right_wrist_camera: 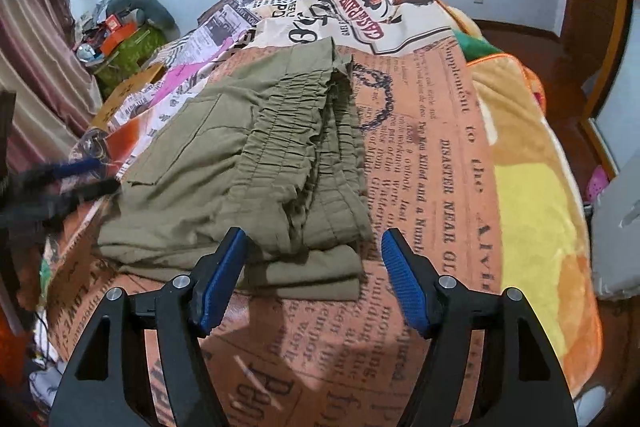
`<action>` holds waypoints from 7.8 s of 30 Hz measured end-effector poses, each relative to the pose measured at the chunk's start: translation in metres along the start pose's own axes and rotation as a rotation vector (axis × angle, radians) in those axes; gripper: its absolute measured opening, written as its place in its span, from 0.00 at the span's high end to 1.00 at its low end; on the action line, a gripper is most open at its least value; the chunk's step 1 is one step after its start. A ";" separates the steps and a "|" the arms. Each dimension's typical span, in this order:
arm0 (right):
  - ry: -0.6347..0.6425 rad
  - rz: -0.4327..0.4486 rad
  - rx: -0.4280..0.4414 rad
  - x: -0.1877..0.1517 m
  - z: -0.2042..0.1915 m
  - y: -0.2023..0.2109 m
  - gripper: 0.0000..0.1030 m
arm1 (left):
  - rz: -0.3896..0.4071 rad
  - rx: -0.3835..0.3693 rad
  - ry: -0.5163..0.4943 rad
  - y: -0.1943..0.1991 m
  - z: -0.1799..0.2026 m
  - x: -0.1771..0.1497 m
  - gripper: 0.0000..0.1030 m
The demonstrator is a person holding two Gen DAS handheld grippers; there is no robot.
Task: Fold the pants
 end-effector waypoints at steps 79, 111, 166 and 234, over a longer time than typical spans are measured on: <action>0.062 -0.063 -0.102 -0.019 0.021 -0.023 0.46 | -0.134 0.167 0.212 -0.024 -0.078 -0.058 0.06; -0.073 -0.003 0.058 0.074 0.051 -0.092 0.43 | -0.145 0.011 0.016 -0.119 -0.041 0.017 0.36; 0.125 -0.042 0.068 0.104 0.031 -0.139 0.84 | -0.095 -0.071 -0.060 -0.146 0.019 0.052 0.63; -0.118 0.007 0.142 0.083 0.053 -0.107 0.92 | -0.037 0.059 0.128 -0.107 -0.054 0.039 0.93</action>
Point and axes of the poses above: each gripper's, at about its wrist camera, not at the fingertips, and y roughly against the way its jaws point, z to its right, x to its top, the point moved 2 cm from there along -y, roughly the way its jaws point, and after that the axes turned 14 degrees about z, right-handed, at the moved point
